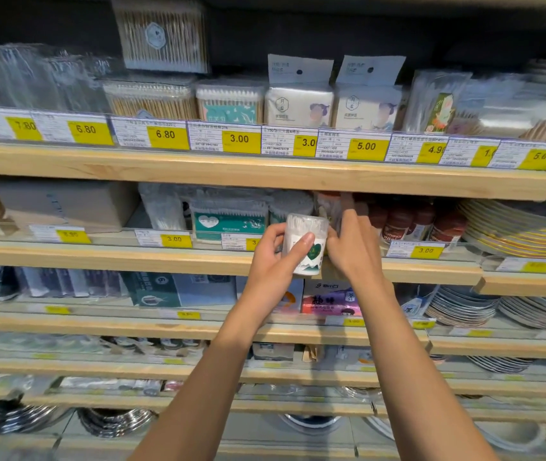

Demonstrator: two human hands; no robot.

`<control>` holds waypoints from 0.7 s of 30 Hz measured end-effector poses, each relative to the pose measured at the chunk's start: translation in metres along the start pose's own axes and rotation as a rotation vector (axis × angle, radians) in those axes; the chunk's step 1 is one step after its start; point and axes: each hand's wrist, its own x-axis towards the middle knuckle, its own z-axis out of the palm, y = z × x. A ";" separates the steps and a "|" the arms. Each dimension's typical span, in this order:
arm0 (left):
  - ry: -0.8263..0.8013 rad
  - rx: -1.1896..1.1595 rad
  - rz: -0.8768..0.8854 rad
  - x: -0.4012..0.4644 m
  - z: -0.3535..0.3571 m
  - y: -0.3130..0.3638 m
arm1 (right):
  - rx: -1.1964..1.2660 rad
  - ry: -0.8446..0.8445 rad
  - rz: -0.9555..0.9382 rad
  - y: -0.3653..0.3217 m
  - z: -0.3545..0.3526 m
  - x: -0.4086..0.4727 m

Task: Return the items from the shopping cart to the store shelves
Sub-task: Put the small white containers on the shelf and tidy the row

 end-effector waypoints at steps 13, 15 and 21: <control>0.251 -0.095 0.030 -0.023 -0.049 0.007 | 0.311 0.450 -0.071 -0.012 0.029 -0.036; 0.358 -0.152 0.042 -0.023 -0.074 0.012 | 0.387 0.570 -0.145 -0.022 0.040 -0.049; 0.794 -0.036 0.172 -0.011 -0.156 0.027 | 0.495 0.369 -0.381 -0.089 0.083 -0.069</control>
